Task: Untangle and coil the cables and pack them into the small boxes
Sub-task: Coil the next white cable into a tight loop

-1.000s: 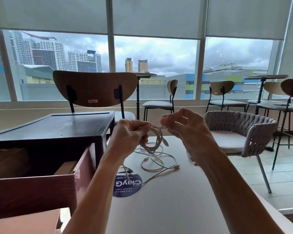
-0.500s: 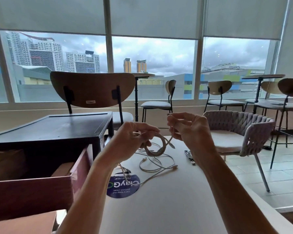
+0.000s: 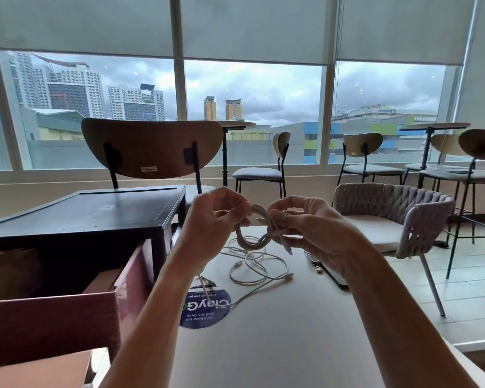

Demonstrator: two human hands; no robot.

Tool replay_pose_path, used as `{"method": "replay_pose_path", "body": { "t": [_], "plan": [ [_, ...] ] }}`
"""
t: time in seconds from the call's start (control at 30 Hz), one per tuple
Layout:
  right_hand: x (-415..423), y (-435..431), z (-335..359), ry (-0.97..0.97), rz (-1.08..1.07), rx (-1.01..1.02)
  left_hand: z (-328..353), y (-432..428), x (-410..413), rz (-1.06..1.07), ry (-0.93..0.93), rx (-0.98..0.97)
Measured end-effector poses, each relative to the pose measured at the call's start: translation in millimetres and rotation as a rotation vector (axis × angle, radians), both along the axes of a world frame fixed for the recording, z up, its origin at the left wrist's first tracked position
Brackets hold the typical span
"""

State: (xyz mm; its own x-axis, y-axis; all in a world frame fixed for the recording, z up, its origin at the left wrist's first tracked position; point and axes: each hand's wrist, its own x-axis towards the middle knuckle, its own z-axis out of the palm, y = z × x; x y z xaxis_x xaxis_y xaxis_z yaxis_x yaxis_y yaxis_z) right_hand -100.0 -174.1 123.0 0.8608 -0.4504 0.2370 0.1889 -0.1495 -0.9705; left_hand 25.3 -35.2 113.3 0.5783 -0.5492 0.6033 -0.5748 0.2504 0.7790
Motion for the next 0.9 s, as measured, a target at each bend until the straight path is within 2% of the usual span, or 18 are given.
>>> {"method": "replay_pose_path", "body": {
  "t": [0.2, 0.4, 0.53, 0.67, 0.77, 0.9],
  "plan": [
    [0.2, -0.9, 0.4, -0.037, 0.164, 0.06, -2.4, -4.0, -1.3, 0.047, 0.031, 0.016],
    [0.3, -4.3, 0.5, -0.081, 0.069, 0.186, -3.2, -2.8, 0.0, -0.05, 0.028, 0.081],
    [2.9, -8.2, -1.8, -0.069, 0.003, 0.212, -5.1, -4.4, -0.8, 0.117, -0.267, 0.186],
    [5.9, -7.6, -4.7, -0.085, 0.02, 0.232, -9.8, -8.8, -3.8, 0.208, -0.486, 0.103],
    [7.3, -7.0, -6.7, -0.083, 0.028, 0.22, -10.2, -7.5, -2.5, 0.228, -0.655, 0.115],
    [9.4, -5.5, -7.4, -0.063, 0.031, 0.26, -11.2, -9.7, -5.5, 0.335, -0.77, 0.186]
  ]
}}
